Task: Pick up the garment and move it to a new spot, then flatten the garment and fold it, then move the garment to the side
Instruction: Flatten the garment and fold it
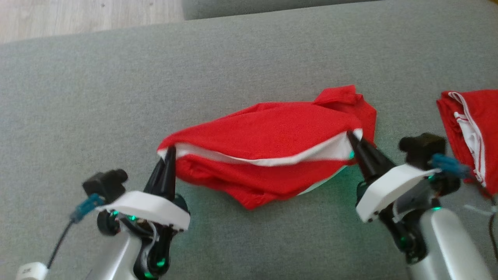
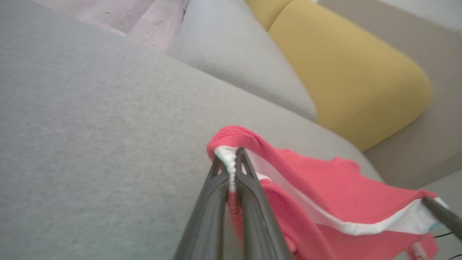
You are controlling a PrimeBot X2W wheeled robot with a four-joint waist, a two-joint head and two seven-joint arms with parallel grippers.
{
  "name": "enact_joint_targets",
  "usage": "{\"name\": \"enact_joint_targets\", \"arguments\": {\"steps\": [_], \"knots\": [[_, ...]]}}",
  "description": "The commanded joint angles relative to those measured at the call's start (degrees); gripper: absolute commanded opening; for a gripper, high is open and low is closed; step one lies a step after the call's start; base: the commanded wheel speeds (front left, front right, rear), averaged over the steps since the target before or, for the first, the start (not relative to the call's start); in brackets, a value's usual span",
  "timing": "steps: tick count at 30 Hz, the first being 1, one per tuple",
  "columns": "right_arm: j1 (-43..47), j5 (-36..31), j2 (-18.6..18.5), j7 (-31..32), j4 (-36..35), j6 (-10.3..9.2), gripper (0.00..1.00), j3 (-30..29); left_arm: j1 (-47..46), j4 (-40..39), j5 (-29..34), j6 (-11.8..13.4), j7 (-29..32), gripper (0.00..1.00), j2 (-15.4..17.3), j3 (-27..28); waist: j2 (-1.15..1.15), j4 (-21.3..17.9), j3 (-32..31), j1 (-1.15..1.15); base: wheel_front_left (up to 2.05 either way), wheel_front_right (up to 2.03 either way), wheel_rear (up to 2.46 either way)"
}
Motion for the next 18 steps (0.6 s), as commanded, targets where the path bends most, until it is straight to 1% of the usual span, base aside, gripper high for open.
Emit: {"name": "enact_joint_targets", "arguments": {"steps": [1, 3, 5, 7, 9, 11, 13, 16, 18], "knots": [[-1.4, 0.4, 0.2, -0.7, -3.5, 0.39, 0.0, 0.6, -1.7, -3.2, -1.2, -0.7, -0.6, 0.0, 0.1, 2.8, 0.0, -0.2, -0.3, 0.0, 0.0, 0.0, 0.0], [-2.0, 1.7, 0.5, -1.1, -6.7, 0.39, 0.0, -0.5, -2.1, -6.0, -4.3, -2.0, 0.2, 0.0, -0.5, 4.0, 0.0, -0.3, -0.4, 0.0, 0.0, 0.0, 0.0], [-3.2, 2.6, 0.2, -0.4, -9.4, 0.39, 0.0, -1.3, -3.4, -8.9, -6.8, -2.8, 2.6, 0.0, -0.1, 4.7, 0.0, -0.6, -0.2, 0.0, 0.0, 0.0, 0.0], [-5.6, 3.8, -0.7, 1.0, -10.6, 0.39, 0.0, -1.4, -6.0, -11.2, -8.7, -3.1, 5.8, 0.0, 0.9, 5.2, 0.0, -0.8, 0.7, 0.0, 0.0, 0.0, 0.0], [-10.0, 5.6, -1.6, 1.6, -10.3, 0.39, 0.0, -1.0, -10.0, -12.3, -10.5, -3.1, 9.0, 0.0, 1.7, 5.9, 0.0, -1.0, 2.0, 0.0, 0.0, 0.0, 0.0], [-16.1, 7.4, -2.7, 1.5, -7.9, 0.39, 0.0, -0.6, -15.1, -11.6, -11.9, -2.6, 11.4, 0.0, 2.3, 7.2, 0.0, -1.3, 3.7, 0.0, 0.0, 0.0, 0.0], [-23.4, 8.5, -3.5, 0.1, -3.6, 0.39, 0.0, 0.0, -20.9, -8.9, -12.4, -1.6, 12.9, 0.0, 2.9, 8.9, 0.0, -2.0, 5.4, 0.0, 0.0, 0.0, 0.0], [-35.0, 8.6, -3.4, -3.3, 4.8, 0.39, 0.0, 0.9, -30.2, -4.2, -10.8, -0.7, 12.7, 0.0, 4.4, 10.9, 0.0, -3.5, 7.9, 0.0, 0.0, 0.0, 0.0], [-42.7, 8.5, -2.8, -7.0, 10.3, 0.39, 0.0, 1.0, -36.2, -1.2, -9.8, -0.8, 11.1, 0.0, 4.4, 12.0, 0.0, -4.0, 9.3, 0.0, 0.0, 0.0, 0.0]]}}
